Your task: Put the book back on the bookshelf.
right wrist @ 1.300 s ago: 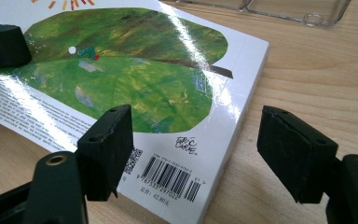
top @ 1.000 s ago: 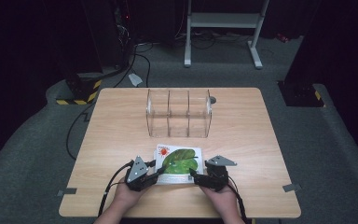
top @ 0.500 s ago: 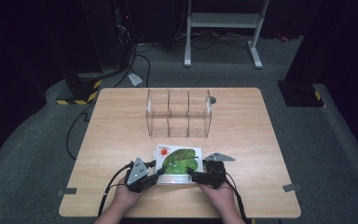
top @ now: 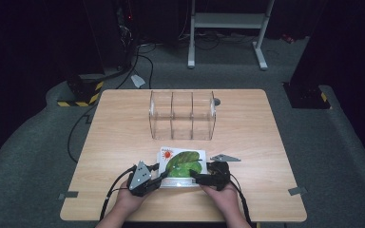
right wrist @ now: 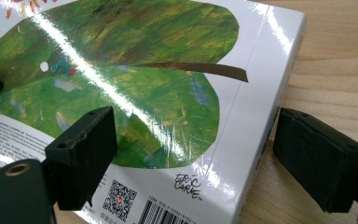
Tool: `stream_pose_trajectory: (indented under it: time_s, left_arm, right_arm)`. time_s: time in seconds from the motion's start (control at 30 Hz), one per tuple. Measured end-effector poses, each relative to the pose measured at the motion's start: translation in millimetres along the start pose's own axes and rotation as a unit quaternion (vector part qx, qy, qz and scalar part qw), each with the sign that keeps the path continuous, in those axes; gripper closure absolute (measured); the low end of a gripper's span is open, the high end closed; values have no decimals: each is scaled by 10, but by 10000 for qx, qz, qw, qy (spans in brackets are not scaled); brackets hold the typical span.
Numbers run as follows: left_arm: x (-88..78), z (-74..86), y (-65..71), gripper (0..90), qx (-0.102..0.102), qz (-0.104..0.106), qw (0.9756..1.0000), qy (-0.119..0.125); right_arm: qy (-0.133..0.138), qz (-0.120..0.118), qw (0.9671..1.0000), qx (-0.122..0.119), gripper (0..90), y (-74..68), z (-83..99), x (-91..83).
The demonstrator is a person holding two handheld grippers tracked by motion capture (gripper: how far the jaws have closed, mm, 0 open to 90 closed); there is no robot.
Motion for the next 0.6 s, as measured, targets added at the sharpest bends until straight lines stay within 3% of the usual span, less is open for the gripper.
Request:
stream_pose_trajectory:
  time_s: [0.4,0.6]
  left_arm:
    - [-10,-17,10,626,83,22,10000,25]
    - [1,-3,5,626,42,24,10000,19]
  right_arm:
    - [-42,-204,9996,212,119,16,0,29]
    - [-103,-206,9997,115,127,2,0,28]
Point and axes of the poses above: each handheld gripper's, and its own axes: x roughly forward along the jaws, z roughly out of its underside, y roughly to its right, the point moved 5 cm from there along x, roughly forward along the jaws, and after that the axes turned 10 degrees about y, right-handed, at the moved point
